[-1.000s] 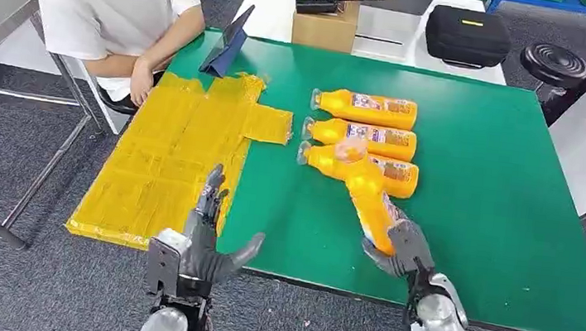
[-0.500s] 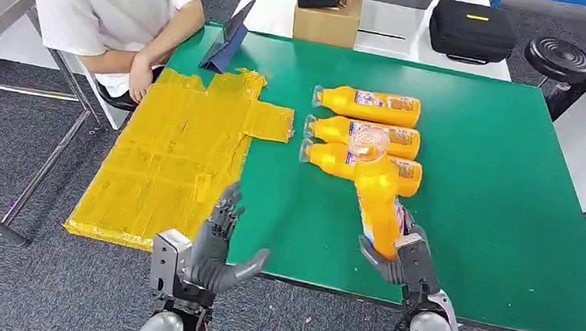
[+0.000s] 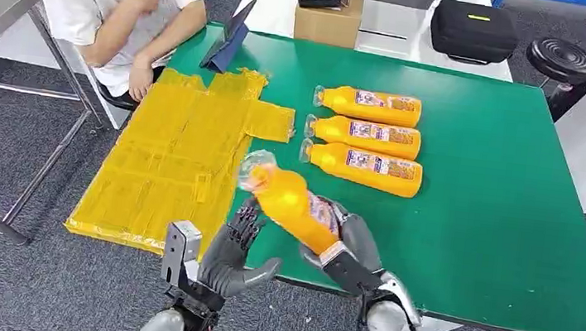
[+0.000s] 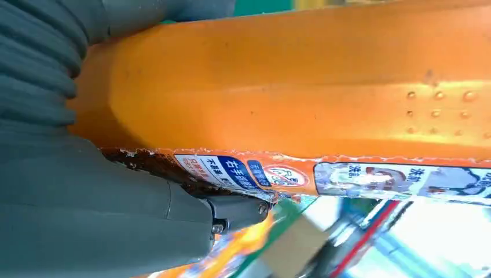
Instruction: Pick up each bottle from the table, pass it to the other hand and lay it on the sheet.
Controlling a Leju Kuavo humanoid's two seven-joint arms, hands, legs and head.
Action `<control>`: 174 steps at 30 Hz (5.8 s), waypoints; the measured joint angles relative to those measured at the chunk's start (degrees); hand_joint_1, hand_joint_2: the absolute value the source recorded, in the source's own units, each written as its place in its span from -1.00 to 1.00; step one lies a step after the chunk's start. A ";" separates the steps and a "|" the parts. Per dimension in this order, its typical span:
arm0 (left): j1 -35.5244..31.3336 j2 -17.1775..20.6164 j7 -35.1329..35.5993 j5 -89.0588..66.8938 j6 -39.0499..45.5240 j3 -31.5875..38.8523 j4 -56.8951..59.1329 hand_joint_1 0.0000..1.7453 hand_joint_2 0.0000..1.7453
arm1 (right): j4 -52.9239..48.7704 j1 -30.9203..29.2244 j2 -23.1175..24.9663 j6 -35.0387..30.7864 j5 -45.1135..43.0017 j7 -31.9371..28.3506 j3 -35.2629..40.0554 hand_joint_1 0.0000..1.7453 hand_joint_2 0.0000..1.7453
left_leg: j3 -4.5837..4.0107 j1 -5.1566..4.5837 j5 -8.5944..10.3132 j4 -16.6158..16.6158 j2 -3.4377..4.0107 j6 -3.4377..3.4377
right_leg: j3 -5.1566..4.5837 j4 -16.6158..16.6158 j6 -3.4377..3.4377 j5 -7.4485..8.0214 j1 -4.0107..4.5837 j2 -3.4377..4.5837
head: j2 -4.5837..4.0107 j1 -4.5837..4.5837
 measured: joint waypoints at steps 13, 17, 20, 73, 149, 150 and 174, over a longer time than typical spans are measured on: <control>-0.94 -0.35 -1.03 5.34 -1.79 0.37 -1.31 -1.00 1.00 | 0.48 -1.45 0.75 -1.29 -2.18 -2.04 9.41 1.00 1.00 | -0.04 -0.02 -0.01 0.00 0.01 0.00 | -0.02 -0.01 -0.01 -0.01 -0.01 0.00 | 0.00 0.00; -0.98 -0.06 -2.16 5.23 -2.32 -0.17 -1.86 1.00 1.00 | 1.12 -2.01 0.94 0.74 -4.04 -1.42 10.31 1.00 1.00 | -0.03 -0.01 0.00 0.00 0.01 0.00 | -0.02 0.00 -0.01 -0.01 0.00 0.00 | 0.00 0.00; -0.97 0.18 -3.15 4.29 -2.03 -0.41 -2.05 1.00 1.00 | 1.68 -2.40 1.03 2.11 -5.50 -1.31 10.78 1.00 1.00 | -0.03 0.00 0.00 0.00 0.01 0.00 | -0.03 0.00 -0.02 -0.01 0.00 0.01 | 0.00 -0.02; -5.48 0.31 -7.39 -13.16 22.60 13.33 -3.71 1.00 1.00 | -23.89 5.77 -0.76 -29.73 4.33 -4.94 13.21 -1.00 -1.00 | -0.04 0.01 0.00 0.00 0.02 -0.01 | -0.07 0.00 -0.03 -0.02 0.01 0.00 | 0.00 0.00; -20.84 2.04 -11.10 -5.45 -1.79 27.72 4.58 -1.00 1.00 | -18.18 9.82 0.98 -24.90 5.81 -7.72 6.04 -1.00 1.00 | -0.10 0.00 0.16 0.00 -0.06 -0.03 | -0.05 0.05 -0.04 -0.01 0.00 -0.21 | 0.00 0.00; -19.53 1.95 -10.85 -2.34 -2.77 27.80 0.98 -1.00 1.00 | -16.53 9.19 0.12 -25.07 10.62 -3.61 5.89 -1.00 1.00 | -0.10 0.00 0.16 0.00 -0.06 -0.02 | -0.04 0.04 -0.04 -0.01 0.00 -0.21 | 0.00 0.00; -2.87 0.24 -15.91 -6.18 -0.72 20.88 -23.17 -1.00 1.00 | 18.99 -6.58 -10.12 -15.22 28.44 11.87 -4.84 -1.00 1.00 | -0.06 -0.09 0.19 0.01 -0.13 0.03 | 0.00 0.03 0.00 0.02 -0.09 -0.28 | 0.00 0.00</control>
